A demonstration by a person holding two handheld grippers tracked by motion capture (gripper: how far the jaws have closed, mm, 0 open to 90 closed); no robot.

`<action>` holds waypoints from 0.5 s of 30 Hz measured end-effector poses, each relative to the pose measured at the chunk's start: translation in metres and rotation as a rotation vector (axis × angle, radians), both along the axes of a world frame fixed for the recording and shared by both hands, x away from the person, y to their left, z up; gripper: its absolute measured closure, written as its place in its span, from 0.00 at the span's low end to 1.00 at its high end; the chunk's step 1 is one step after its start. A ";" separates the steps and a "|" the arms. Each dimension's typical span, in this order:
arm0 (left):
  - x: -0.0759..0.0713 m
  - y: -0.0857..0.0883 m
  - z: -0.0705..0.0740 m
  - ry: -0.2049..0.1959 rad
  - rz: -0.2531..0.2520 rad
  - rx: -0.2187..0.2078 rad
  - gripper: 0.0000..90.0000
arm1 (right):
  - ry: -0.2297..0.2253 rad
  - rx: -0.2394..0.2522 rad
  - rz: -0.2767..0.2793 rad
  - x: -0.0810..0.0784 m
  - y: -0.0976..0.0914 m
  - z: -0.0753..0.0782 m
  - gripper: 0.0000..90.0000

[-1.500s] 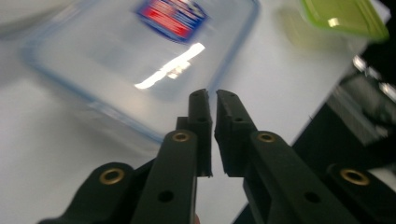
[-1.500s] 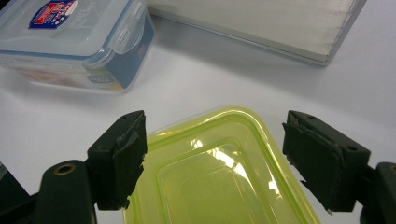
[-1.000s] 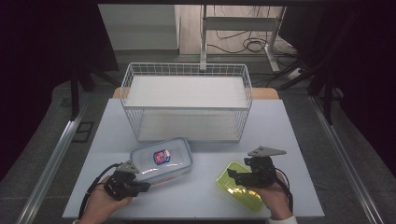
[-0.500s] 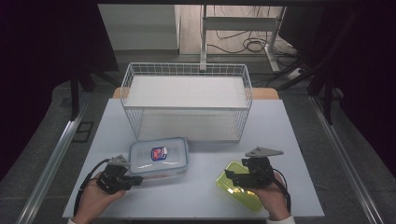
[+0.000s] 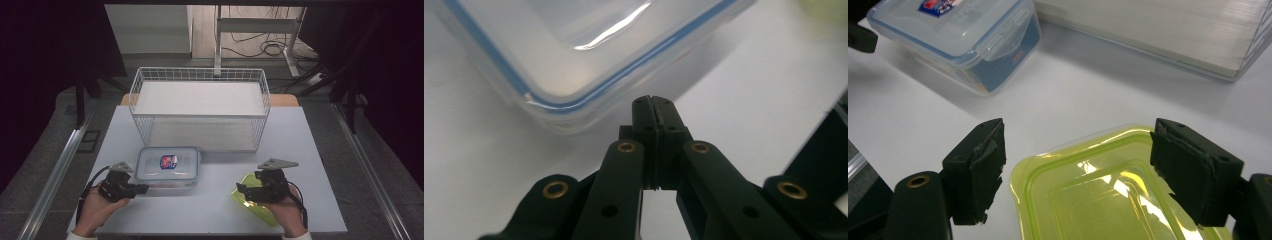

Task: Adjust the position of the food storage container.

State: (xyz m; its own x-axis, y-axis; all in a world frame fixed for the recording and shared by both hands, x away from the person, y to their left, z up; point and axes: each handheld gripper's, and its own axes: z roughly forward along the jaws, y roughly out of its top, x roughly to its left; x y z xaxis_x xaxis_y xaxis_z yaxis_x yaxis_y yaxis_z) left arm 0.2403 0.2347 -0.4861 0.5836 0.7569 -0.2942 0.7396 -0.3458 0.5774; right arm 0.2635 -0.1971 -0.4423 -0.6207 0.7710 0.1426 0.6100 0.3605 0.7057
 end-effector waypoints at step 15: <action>-0.013 0.004 0.028 -0.067 0.123 -0.053 0.30 | -0.007 0.115 0.045 -0.008 0.018 0.007 0.17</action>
State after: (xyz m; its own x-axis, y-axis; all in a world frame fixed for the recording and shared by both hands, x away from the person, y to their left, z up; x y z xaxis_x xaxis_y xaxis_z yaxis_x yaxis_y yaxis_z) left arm 0.2277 0.2384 -0.4585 0.5071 0.8083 -0.2993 0.7340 -0.2229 0.6416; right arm 0.2556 -0.1787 -0.4357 -0.6554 0.7213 0.2241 0.5898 0.3035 0.7483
